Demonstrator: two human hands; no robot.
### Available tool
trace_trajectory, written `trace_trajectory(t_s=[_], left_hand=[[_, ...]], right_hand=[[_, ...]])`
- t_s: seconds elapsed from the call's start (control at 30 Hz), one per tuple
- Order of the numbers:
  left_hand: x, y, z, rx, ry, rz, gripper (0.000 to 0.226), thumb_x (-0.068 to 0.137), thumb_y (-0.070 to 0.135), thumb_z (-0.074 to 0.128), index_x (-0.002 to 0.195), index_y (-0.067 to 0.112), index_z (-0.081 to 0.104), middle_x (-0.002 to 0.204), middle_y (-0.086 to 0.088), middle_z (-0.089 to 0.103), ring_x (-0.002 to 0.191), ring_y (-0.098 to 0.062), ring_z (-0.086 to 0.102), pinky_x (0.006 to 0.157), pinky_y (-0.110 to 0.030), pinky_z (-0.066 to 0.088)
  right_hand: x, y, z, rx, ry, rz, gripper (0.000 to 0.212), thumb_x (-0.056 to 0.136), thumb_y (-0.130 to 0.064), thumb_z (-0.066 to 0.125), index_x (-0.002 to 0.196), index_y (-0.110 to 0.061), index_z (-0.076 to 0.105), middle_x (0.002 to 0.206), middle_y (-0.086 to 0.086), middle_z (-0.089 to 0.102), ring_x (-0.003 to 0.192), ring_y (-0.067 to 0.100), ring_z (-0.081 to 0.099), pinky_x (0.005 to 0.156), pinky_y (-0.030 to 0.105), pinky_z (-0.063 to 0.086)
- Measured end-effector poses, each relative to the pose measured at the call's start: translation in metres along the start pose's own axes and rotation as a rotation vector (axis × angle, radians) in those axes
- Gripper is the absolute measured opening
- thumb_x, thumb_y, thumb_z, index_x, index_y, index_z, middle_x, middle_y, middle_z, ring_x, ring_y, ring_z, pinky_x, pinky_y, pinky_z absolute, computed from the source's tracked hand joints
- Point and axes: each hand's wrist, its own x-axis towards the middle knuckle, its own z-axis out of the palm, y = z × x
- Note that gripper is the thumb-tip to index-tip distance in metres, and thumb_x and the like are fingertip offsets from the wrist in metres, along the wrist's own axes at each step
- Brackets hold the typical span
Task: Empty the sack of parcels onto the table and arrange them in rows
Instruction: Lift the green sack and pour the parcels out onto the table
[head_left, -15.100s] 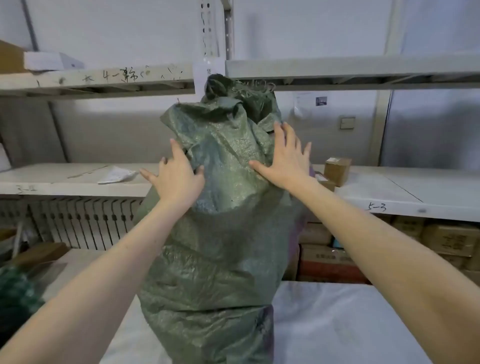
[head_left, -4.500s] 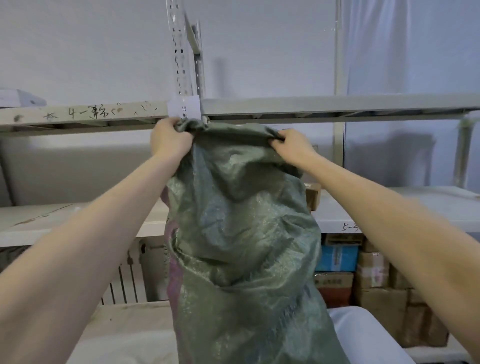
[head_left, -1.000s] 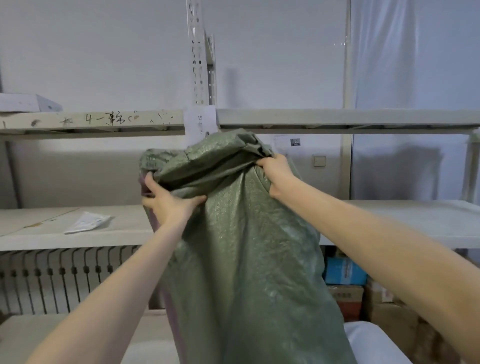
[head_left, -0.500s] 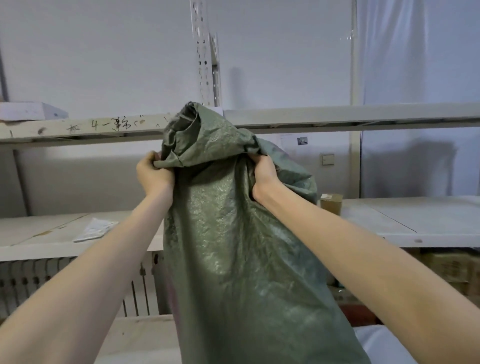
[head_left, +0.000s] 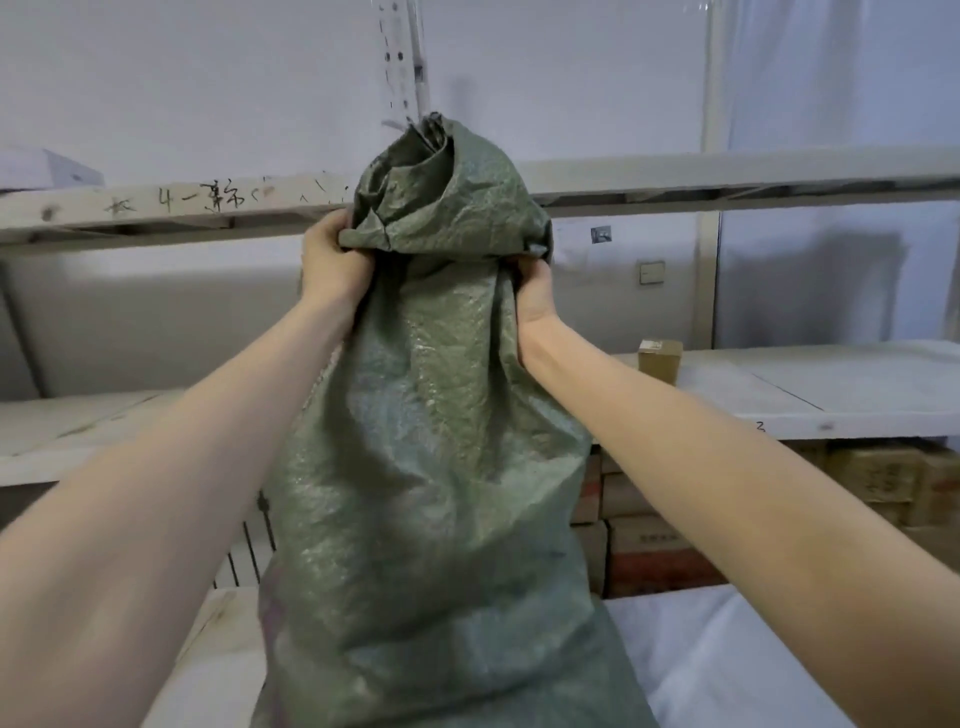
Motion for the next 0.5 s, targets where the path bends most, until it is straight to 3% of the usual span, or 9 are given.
trace_trajectory(t_s=[0.1, 0.23, 0.3, 0.4, 0.5], left_hand=[[-0.035, -0.018, -0.003, 0.002, -0.058, -0.047, 0.009, 0.083, 0.010, 0.062, 0.085, 0.012, 0.071, 0.089, -0.009, 0.074, 0.087, -0.022, 0.068, 0.079, -0.044, 0.058], [-0.073, -0.024, -0.009, 0.022, -0.101, -0.022, 0.007, 0.085, 0.010, 0.065, 0.086, 0.014, 0.071, 0.086, 0.000, 0.072, 0.083, -0.010, 0.063, 0.073, -0.029, 0.056], [-0.082, -0.026, -0.014, 0.102, -0.123, -0.011, 0.009, 0.082, 0.014, 0.066, 0.090, 0.014, 0.071, 0.090, 0.001, 0.072, 0.088, -0.009, 0.062, 0.079, -0.034, 0.056], [-0.089, -0.027, -0.019, 0.238, -0.082, 0.005, 0.022, 0.075, 0.025, 0.065, 0.095, 0.015, 0.064, 0.093, 0.004, 0.067, 0.091, -0.011, 0.060, 0.082, -0.036, 0.053], [-0.099, -0.016, -0.017, 0.383, -0.127, 0.052, 0.057, 0.073, 0.025, 0.073, 0.124, 0.019, 0.048, 0.124, -0.010, 0.047, 0.117, -0.022, 0.045, 0.096, -0.024, 0.036]], right_hand=[[-0.002, 0.006, -0.020, -0.095, 0.032, 0.024, 0.036, 0.101, -0.030, 0.032, 0.091, -0.010, 0.060, 0.088, 0.009, 0.061, 0.081, 0.026, 0.056, 0.078, 0.033, 0.047], [-0.013, 0.012, -0.038, -0.284, 0.070, 0.042, 0.036, 0.104, -0.025, 0.032, 0.129, -0.008, 0.051, 0.120, 0.017, 0.059, 0.109, 0.030, 0.055, 0.099, 0.038, 0.042], [-0.017, 0.013, -0.043, -0.505, 0.065, -0.087, 0.024, 0.101, -0.013, 0.040, 0.121, -0.008, 0.053, 0.117, 0.011, 0.060, 0.112, 0.028, 0.055, 0.097, 0.038, 0.044], [-0.025, 0.010, -0.049, -0.948, 0.095, -0.324, 0.026, 0.092, -0.019, 0.052, 0.115, -0.008, 0.050, 0.112, 0.007, 0.061, 0.110, 0.026, 0.057, 0.099, 0.042, 0.046], [-0.035, 0.005, -0.054, -1.197, 0.093, -0.417, 0.036, 0.088, -0.023, 0.055, 0.116, -0.017, 0.033, 0.114, 0.009, 0.054, 0.099, 0.030, 0.056, 0.087, 0.047, 0.048]])
